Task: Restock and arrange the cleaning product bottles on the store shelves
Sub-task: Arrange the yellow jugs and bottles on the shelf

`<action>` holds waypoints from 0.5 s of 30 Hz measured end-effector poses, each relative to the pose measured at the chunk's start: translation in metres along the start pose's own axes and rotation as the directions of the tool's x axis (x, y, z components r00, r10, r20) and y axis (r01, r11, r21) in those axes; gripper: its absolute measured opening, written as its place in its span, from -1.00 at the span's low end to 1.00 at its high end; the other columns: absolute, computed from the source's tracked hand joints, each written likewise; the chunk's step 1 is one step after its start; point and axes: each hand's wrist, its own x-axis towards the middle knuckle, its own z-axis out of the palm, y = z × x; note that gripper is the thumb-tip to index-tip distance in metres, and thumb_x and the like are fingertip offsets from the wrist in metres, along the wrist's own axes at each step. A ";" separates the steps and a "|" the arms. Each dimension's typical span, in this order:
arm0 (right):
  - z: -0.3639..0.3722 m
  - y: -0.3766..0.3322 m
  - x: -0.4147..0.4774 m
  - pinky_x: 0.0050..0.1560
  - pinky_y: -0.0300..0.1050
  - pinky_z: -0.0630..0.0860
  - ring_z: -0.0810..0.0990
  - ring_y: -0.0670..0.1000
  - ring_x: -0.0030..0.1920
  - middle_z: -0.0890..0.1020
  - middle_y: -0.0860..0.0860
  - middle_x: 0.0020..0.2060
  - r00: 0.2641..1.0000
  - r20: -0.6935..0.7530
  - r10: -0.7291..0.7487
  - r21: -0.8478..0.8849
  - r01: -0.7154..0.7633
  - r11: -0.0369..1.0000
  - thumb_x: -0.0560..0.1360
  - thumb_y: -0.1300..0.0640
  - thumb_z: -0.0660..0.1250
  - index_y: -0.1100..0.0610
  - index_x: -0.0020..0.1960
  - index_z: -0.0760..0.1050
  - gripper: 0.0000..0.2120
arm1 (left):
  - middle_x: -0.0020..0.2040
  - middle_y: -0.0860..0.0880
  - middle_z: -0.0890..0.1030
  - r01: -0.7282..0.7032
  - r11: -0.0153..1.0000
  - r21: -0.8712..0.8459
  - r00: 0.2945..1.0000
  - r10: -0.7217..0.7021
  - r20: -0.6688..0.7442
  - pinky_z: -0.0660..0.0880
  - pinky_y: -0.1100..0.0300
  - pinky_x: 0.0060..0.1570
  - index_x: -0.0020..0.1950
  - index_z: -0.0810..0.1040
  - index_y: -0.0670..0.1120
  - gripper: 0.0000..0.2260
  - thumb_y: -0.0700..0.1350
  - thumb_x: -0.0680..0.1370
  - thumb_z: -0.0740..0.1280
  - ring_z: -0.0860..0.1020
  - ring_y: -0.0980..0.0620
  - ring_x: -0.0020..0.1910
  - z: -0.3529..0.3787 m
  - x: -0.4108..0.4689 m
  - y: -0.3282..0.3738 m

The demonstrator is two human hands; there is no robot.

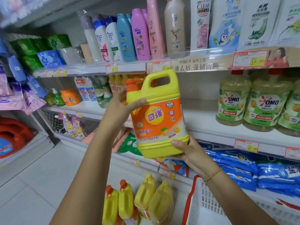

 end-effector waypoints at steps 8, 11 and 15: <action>0.018 0.002 0.001 -0.32 -0.04 0.64 0.70 0.09 -0.20 0.71 0.11 -0.13 0.964 0.047 0.261 0.119 -0.265 0.957 0.35 -0.05 0.35 0.18 0.13 0.50 -0.56 | 0.06 -0.19 0.67 0.417 0.867 -0.272 0.901 -0.355 0.251 0.61 0.15 -0.24 0.17 0.54 -0.23 -0.57 -0.09 0.35 0.43 0.69 -0.03 -0.15 -0.021 0.002 -0.046; 0.022 -0.011 0.013 -0.12 -0.03 0.66 0.69 0.16 -0.12 0.68 0.16 0.01 0.931 0.131 0.342 0.004 -0.345 0.939 0.13 -0.25 0.49 0.14 0.25 0.47 -0.20 | 0.17 -0.17 0.63 0.444 0.851 -0.281 0.892 -0.392 0.224 0.62 0.05 -0.07 0.25 0.53 -0.15 -0.49 -0.07 0.32 0.50 0.66 -0.06 -0.04 -0.027 0.012 -0.049; 0.023 -0.036 0.030 -0.04 -0.04 0.63 0.69 0.16 -0.11 0.65 0.11 0.03 0.882 0.154 0.446 -0.213 -0.411 0.886 0.29 -0.29 0.28 0.01 0.31 0.36 -0.33 | 0.05 -0.14 0.68 0.482 0.770 -0.418 0.876 -0.434 0.212 0.64 -0.01 -0.13 0.29 0.52 -0.15 -0.40 -0.05 0.27 0.50 0.68 -0.06 -0.10 -0.033 0.024 -0.052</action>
